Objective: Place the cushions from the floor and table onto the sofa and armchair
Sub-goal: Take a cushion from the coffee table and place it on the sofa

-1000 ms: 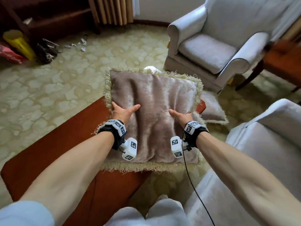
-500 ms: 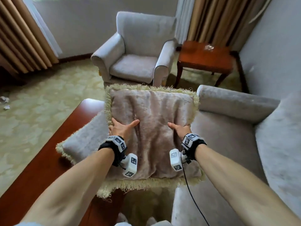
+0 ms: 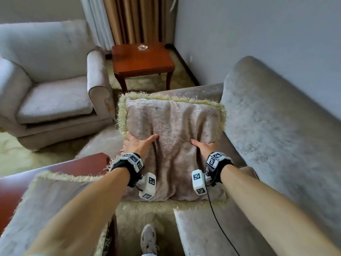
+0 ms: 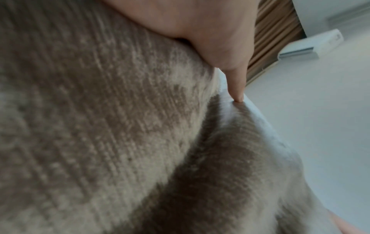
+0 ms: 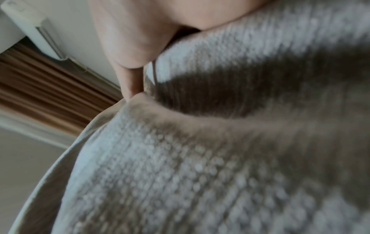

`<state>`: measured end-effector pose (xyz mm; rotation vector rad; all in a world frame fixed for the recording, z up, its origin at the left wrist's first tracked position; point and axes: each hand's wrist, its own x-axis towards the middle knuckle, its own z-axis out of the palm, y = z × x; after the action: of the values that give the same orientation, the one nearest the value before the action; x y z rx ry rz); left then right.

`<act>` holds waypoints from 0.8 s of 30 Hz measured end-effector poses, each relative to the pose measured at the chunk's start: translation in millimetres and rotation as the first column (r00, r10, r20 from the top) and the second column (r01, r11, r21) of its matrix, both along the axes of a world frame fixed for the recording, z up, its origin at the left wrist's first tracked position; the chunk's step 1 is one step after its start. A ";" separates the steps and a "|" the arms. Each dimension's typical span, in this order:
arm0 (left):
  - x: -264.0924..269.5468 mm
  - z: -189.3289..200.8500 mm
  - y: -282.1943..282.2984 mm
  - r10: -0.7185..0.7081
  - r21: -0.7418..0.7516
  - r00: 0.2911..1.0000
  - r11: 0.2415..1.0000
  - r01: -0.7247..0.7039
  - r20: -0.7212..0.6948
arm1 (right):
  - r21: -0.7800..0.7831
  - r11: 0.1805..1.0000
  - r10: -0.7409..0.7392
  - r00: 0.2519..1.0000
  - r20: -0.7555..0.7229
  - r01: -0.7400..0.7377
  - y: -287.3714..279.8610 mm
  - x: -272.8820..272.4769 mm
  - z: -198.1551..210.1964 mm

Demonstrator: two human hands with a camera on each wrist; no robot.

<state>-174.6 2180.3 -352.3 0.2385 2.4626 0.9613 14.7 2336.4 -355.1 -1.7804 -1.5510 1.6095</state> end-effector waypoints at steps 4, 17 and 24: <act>3.2 -8.0 65.3 -0.160 0.060 0.987 0.985 0.159 0.008 | 0.041 0.988 -0.153 0.983 0.104 0.149 24.3 32.3 -0.6; 138.9 -21.8 194.9 -0.669 0.002 0.743 0.743 0.669 0.032 | -0.005 0.728 -0.685 0.728 0.008 0.685 22.9 195.6 -14.3; 246.6 -24.8 236.6 -0.788 -0.013 0.615 0.615 0.788 0.022 | -0.018 0.575 -0.818 0.574 -0.017 0.818 20.1 296.1 -22.4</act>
<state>72.0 2417.0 -377.1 1.1963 1.9755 0.5136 310.8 2356.5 -377.5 -2.0090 -0.4798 1.1169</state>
